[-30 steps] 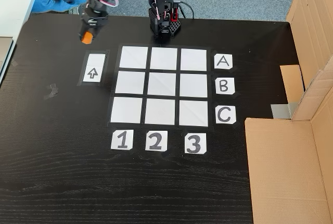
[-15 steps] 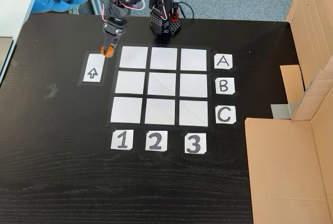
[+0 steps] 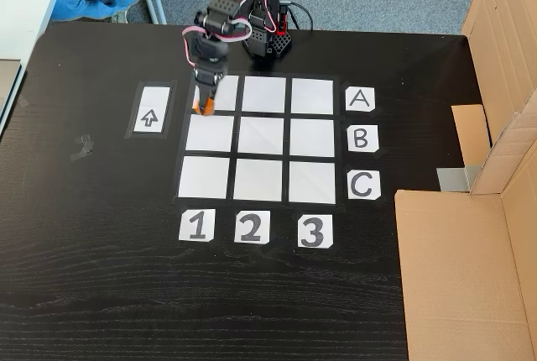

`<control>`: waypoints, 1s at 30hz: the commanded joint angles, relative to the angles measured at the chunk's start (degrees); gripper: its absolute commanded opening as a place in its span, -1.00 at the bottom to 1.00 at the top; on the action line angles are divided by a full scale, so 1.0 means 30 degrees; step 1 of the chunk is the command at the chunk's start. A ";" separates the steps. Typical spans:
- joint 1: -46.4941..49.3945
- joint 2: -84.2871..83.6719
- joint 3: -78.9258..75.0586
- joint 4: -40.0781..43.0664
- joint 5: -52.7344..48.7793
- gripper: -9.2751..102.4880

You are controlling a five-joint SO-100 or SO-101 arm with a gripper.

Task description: Pick up the round, orange token and place it in the grid on square B1.

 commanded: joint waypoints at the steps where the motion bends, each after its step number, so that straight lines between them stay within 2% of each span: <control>1: -0.0293 -0.1230 -0.1113 0.0557 0.0527 -0.84; 9: 0.0088 -0.3721 -0.2666 0.1875 0.1934 -0.84; 30: 0.1641 -0.8320 -0.6094 0.1699 0.2109 -0.84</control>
